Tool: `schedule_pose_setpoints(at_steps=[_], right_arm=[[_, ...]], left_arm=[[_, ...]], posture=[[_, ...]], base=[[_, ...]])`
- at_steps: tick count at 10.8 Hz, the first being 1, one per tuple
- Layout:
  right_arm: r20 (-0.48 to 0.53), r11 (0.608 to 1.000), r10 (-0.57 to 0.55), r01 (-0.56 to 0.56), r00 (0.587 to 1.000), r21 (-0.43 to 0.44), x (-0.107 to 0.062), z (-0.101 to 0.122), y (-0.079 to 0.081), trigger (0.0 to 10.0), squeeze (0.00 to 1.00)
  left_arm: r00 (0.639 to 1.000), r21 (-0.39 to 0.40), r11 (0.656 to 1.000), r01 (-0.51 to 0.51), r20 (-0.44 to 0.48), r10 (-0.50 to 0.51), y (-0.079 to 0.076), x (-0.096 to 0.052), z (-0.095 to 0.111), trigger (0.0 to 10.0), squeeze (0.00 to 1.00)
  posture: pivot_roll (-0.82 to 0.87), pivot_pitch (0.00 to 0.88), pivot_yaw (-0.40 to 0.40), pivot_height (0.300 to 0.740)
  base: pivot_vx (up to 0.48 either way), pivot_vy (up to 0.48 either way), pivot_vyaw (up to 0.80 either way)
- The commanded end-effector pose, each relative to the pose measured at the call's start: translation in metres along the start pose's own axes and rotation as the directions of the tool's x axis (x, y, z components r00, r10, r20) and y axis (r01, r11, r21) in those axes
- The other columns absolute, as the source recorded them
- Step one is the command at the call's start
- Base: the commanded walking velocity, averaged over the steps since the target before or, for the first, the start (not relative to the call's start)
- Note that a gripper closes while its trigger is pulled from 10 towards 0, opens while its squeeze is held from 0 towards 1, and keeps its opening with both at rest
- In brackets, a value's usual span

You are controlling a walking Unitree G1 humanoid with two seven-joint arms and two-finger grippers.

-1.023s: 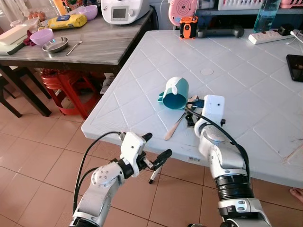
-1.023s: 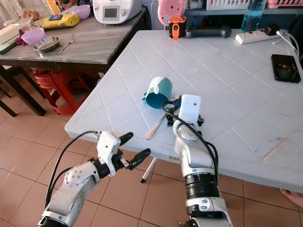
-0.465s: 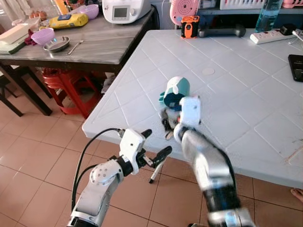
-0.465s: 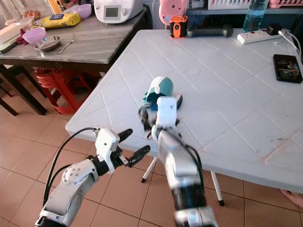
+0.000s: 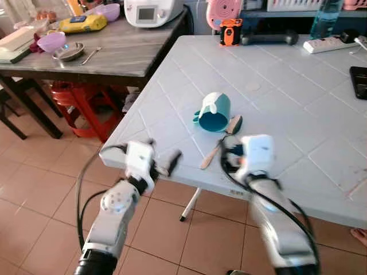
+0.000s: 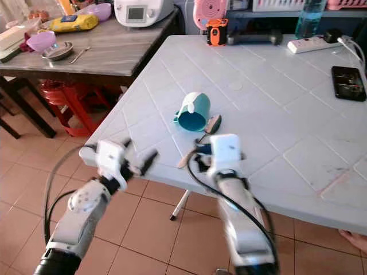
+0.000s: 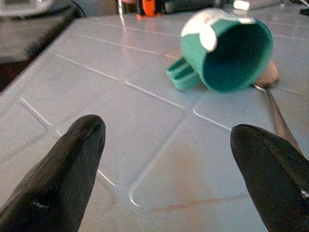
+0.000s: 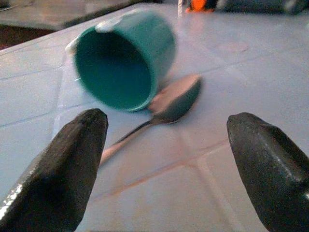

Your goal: Setting the table

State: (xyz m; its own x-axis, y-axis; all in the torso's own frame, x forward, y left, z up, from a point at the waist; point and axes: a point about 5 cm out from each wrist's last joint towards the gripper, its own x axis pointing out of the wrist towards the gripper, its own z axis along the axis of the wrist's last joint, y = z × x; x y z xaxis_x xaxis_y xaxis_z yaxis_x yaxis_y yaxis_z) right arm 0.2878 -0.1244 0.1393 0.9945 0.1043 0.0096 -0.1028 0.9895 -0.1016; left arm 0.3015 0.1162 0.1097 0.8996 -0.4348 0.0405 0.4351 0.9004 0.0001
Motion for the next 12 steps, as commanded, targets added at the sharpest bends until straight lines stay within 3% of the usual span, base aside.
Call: schedule_pose_setpoints(at_steps=[1,3,5,7,12], right_arm=[[0.042,1.0,-0.001,0.001,0.999,-0.001,-0.004,0.006,0.0,10.0,0.0],[0.043,0.998,-0.062,0.063,0.997,-0.012,-0.014,0.002,-0.015,10.0,0.0],[0.044,0.997,-0.067,0.068,0.997,-0.021,-0.018,0.0,-0.015,10.0,0.0],[0.059,0.998,-0.056,0.058,0.997,-0.03,-0.018,0.003,-0.012,10.0,0.0],[0.074,0.998,-0.051,0.054,0.996,-0.037,-0.019,0.004,-0.009,10.0,0.0]], left_arm=[[0.999,0.009,0.998,-0.054,0.003,0.054,0.008,-0.001,-0.001,10.0,0.0],[0.996,-0.013,0.996,-0.086,0.004,0.086,0.01,0.0,-0.002,10.0,0.0],[0.997,-0.014,0.997,-0.074,0.008,0.074,0.006,0.003,-0.003,10.0,0.0],[0.997,-0.015,0.997,-0.07,0.016,0.07,0.006,0.005,-0.003,10.0,0.0],[0.999,-0.002,0.999,-0.035,0.021,0.035,0.0,0.005,-0.005,10.0,0.0]], posture=[[-0.12,0.095,0.14,0.74],[-0.13,0.091,0.14,0.74],[-0.13,0.092,0.139,0.74],[-0.14,0.094,0.141,0.74],[-0.13,0.102,0.148,0.74]], base=[[0.0,0.0,0.0],[0.0,0.0,-0.34],[0.0,0.0,-0.78],[0.0,0.375,-0.75],[0.0,0.384,0.0]])
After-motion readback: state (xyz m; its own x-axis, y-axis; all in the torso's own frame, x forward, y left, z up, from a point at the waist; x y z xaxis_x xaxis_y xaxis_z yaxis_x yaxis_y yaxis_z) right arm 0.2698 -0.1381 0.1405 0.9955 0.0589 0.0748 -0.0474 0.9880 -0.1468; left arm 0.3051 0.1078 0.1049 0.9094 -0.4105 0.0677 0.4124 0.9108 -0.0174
